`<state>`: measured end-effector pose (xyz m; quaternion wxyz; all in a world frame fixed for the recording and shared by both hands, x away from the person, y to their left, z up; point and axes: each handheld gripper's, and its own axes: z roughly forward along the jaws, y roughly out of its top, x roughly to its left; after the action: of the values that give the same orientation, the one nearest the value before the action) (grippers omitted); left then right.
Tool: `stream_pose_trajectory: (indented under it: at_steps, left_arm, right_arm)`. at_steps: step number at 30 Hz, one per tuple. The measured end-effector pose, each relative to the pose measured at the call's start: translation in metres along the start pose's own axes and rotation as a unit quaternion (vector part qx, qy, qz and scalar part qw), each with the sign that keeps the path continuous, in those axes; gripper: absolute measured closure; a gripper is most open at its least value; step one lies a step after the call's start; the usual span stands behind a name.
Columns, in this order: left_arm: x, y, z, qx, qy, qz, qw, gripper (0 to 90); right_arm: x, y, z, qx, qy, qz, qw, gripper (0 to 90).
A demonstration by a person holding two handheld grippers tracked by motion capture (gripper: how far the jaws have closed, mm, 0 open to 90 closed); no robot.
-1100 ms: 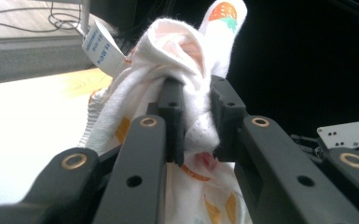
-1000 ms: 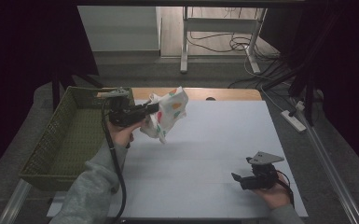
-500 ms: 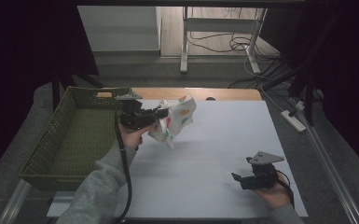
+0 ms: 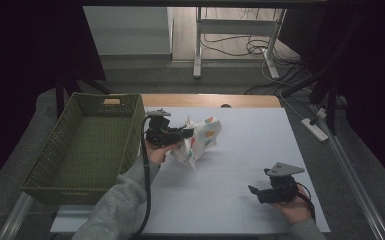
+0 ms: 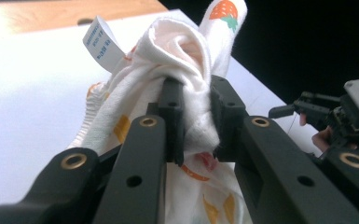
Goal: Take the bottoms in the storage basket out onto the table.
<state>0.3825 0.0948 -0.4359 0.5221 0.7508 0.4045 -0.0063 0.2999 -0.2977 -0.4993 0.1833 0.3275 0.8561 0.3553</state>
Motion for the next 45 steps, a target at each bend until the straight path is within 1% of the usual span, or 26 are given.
stream_pose_trajectory:
  at_steps: [5,9,13,14,16,19,23,27,28,33,38,41,45]
  left_arm:
    - [0.002,-0.008,0.017,0.022,-0.003,-0.004,0.9998,77.4]
    - [0.005,-0.014,0.031,0.043,0.002,-0.005,0.9991,77.3]
    - [0.008,-0.021,0.04,0.055,0.006,-0.008,0.9985,77.1]
    - [0.009,-0.023,0.042,0.058,0.008,-0.009,0.9983,77.0]
    - [0.011,-0.026,0.045,0.062,0.021,-0.005,0.9978,76.3]
    - [0.018,-0.032,0.051,0.066,0.027,-0.016,0.9974,75.9]
    - [0.022,-0.041,0.06,0.08,0.034,-0.016,0.9961,75.3]
    - [0.021,-0.048,0.07,0.106,0.044,0.002,0.9934,74.2]
    - [0.021,-0.05,0.072,0.111,0.047,0.004,0.9927,74.1]
    - [0.024,-0.055,0.081,0.123,0.048,0.001,0.9912,73.3]
    - [0.024,-0.057,0.084,0.129,0.052,0.002,0.9903,69.8]
    - [0.025,-0.058,0.086,0.133,0.052,0.001,0.9898,65.7]
    - [0.025,-0.059,0.086,0.137,0.055,0.004,0.989,57.2]
  right_arm:
    - [0.0,0.0,0.0,0.001,0.0,-0.001,1.0,14.4]
    - [0.0,0.0,0.0,0.002,-0.001,0.0,1.0,14.5]
    - [0.0,-0.001,0.0,0.001,-0.001,0.0,1.0,14.5]
    - [0.0,-0.001,0.0,0.002,-0.001,0.0,1.0,14.5]
    - [0.0,-0.001,0.0,0.003,-0.002,0.0,1.0,14.5]
    - [0.0,-0.001,0.0,0.005,-0.003,0.001,1.0,14.5]
    - [0.0,-0.002,0.0,0.006,-0.003,0.0,1.0,14.6]
    - [-0.001,-0.002,-0.001,0.005,-0.004,0.002,1.0,14.6]
    - [-0.001,-0.003,-0.001,0.004,-0.005,0.002,1.0,14.5]
    - [-0.001,-0.004,-0.003,0.003,-0.006,0.003,1.0,14.5]
    - [-0.001,-0.005,-0.003,0.004,-0.007,0.004,1.0,14.5]
    - [-0.001,-0.005,-0.004,0.004,-0.008,0.005,0.9999,14.5]
    - [-0.001,-0.006,-0.005,0.004,-0.009,0.005,0.9999,14.5]
